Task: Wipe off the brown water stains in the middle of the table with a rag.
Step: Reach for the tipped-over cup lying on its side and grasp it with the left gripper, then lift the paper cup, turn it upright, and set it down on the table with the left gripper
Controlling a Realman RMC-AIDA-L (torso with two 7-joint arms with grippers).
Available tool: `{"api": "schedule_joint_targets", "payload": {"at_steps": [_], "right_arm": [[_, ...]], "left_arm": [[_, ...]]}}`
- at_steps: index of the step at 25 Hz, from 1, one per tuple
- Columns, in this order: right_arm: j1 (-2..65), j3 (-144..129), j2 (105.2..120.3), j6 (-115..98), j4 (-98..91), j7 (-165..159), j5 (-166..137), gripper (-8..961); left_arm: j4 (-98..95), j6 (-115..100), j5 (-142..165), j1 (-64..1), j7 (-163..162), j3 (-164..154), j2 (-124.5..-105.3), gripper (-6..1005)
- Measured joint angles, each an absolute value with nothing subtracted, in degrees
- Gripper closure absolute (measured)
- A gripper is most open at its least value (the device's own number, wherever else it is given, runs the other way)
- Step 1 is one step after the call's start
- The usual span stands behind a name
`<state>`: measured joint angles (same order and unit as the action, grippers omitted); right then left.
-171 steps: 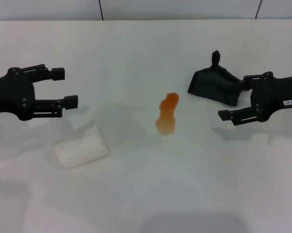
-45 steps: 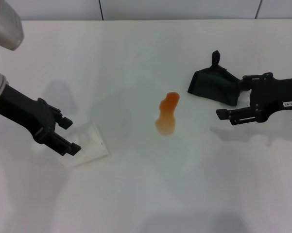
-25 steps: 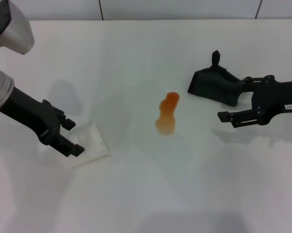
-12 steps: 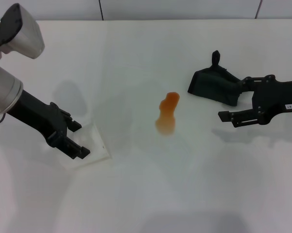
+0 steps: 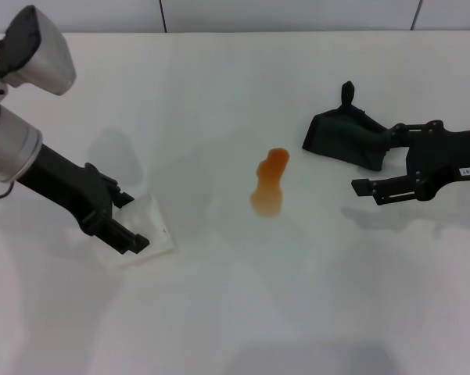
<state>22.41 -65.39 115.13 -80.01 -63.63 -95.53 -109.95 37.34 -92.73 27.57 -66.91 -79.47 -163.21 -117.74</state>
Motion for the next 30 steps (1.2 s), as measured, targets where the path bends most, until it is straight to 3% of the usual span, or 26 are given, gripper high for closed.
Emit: {"api": "schedule_joint_targets", "payload": {"at_steps": [24, 30], "right_arm": [[22.3, -65.4, 115.14, -80.1, -63.4, -95.5, -109.9, 161], [22.3, -65.4, 115.07, -80.0, -63.4, -95.5, -110.0, 162]], "left_arm": [[36.2, -92.9, 27.3, -67.4, -79.6, -163.2, -117.70, 248], [37.1, -94.8, 25.1, -67.4, -79.3, -163.2, -117.09, 385]]}}
